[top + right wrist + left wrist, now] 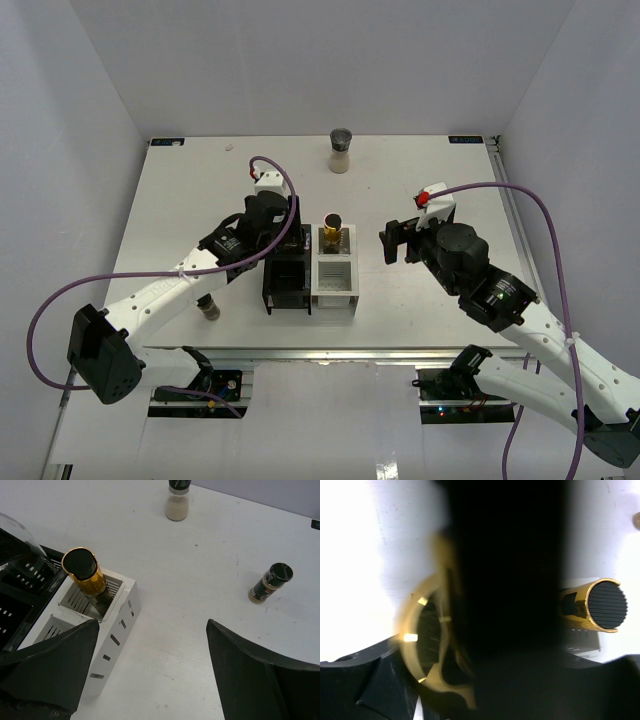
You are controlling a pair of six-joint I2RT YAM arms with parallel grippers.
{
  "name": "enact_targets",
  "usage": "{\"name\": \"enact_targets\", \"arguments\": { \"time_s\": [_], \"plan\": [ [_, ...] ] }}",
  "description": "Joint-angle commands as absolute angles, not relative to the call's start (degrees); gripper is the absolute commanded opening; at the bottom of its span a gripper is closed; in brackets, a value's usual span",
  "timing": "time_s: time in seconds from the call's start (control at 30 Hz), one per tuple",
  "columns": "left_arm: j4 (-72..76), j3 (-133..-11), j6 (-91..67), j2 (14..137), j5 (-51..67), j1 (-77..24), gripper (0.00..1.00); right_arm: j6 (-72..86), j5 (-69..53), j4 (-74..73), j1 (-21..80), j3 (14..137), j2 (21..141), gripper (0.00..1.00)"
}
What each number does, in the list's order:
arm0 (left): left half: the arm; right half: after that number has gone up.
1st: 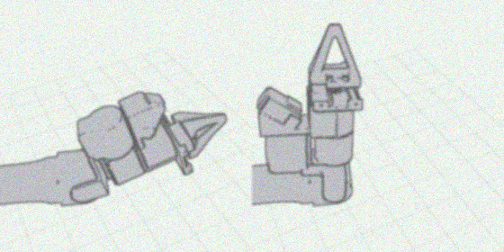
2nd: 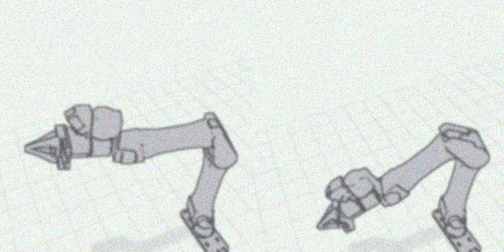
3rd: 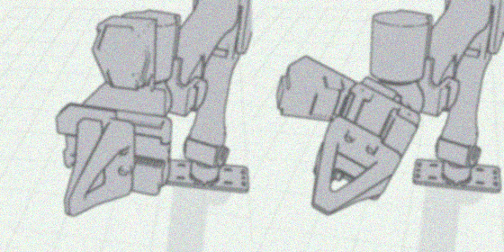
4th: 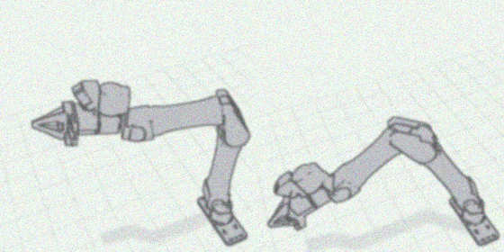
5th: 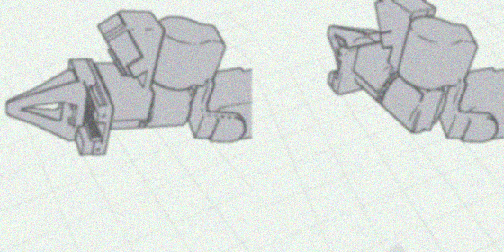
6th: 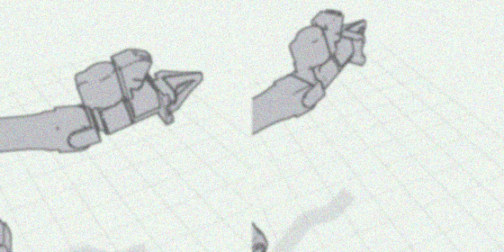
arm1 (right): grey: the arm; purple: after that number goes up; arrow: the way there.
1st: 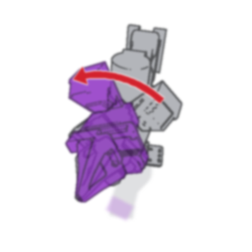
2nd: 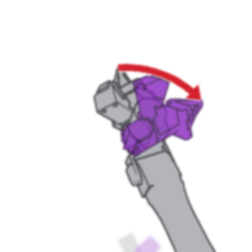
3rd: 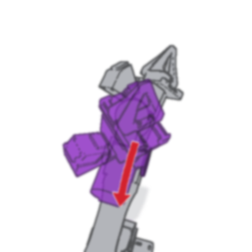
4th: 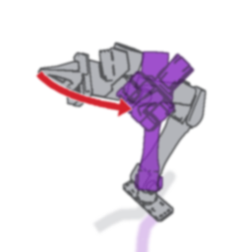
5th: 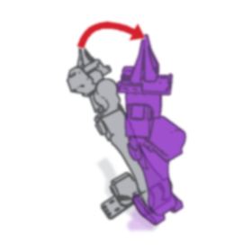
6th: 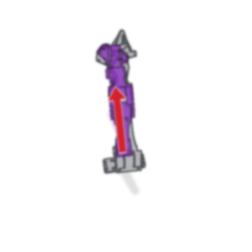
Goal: Organize the condiment bottles
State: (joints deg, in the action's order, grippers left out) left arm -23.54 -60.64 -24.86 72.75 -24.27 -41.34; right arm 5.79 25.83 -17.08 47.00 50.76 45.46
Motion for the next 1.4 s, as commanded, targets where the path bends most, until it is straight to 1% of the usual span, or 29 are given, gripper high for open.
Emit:
{"name": "enact_targets", "arguments": {
  "time_s": [0.0, 0.07, 0.13, 0.33, 0.57, 0.7, 0.9, 1.07, 1.13, 1.2, 1.27, 1.37],
  "plan": [
    [-23.57, -61.69, -26.62, 70.65, -23.89, -42.11, 0.84, 5.0, 27.54, -16.5, 47.11, 51.31, 44.65, 0.94],
    [-24.6, -62.06, -27.0, 70.05, -23.38, -42.19, 0.91, 4.92, 27.67, -16.8, 47.11, 51.71, 44.67, 0.94],
    [-25.73, -62.57, -27.24, 69.01, -22.95, -42.19, 0.94, 4.92, 27.6, -16.96, 47.11, 52.11, 44.74, 0.94],
    [-29.87, -65.8, -27.46, 67.23, -20.9, -42.19, 0.96, 5.38, 27.18, -17.58, 47.11, 53.12, 45.39, 0.94],
    [-35.17, -73.27, -27.76, 65.18, -10.2, -42.19, 0.98, 5.94, 25.82, -17.24, 47.03, 56.57, 48.47, 0.94],
    [-38.02, -77.52, -27.53, 65.03, -8.46, -42.19, 0.98, 7.12, 23.83, -17.48, 47.11, 58.87, 51.01, 0.94],
    [-41.7, -81.48, -26.83, 65.29, -9.27, -42.19, 0.98, 7.75, 22.5, -16.81, 47.1, 59.21, 51.92, 0.94],
    [-43.85, -86.26, -26.2, 64.58, -11.67, -42.1, 0.98, 6.1, 23.82, -15.29, 47.02, 61.37, 54.03, 0.94],
    [-45.36, -89.78, -25.74, 65.1, -13.5, -42.1, 0.98, 5.08, 24.42, -13.6, 47.02, 62.88, 56.08, 0.94],
    [-46.84, -95.98, -25.4, 66.26, -16.16, -42.1, 0.98, 3.29, 24.65, -12.17, 46.99, 65.5, 57.84, 0.94],
    [-48.75, -100.4, -25.36, 68.23, -21.19, -42.08, 0.98, 2.07, 23.64, -11.31, 46.3, 68.13, 60.22, 0.94],
    [-50.81, -106.67, -24.58, 72.15, -24.97, -41.42, 0.98, 1.76, 21.36, -12.41, 44.19, 75.53, 66.15, 0.94]
  ]
}}
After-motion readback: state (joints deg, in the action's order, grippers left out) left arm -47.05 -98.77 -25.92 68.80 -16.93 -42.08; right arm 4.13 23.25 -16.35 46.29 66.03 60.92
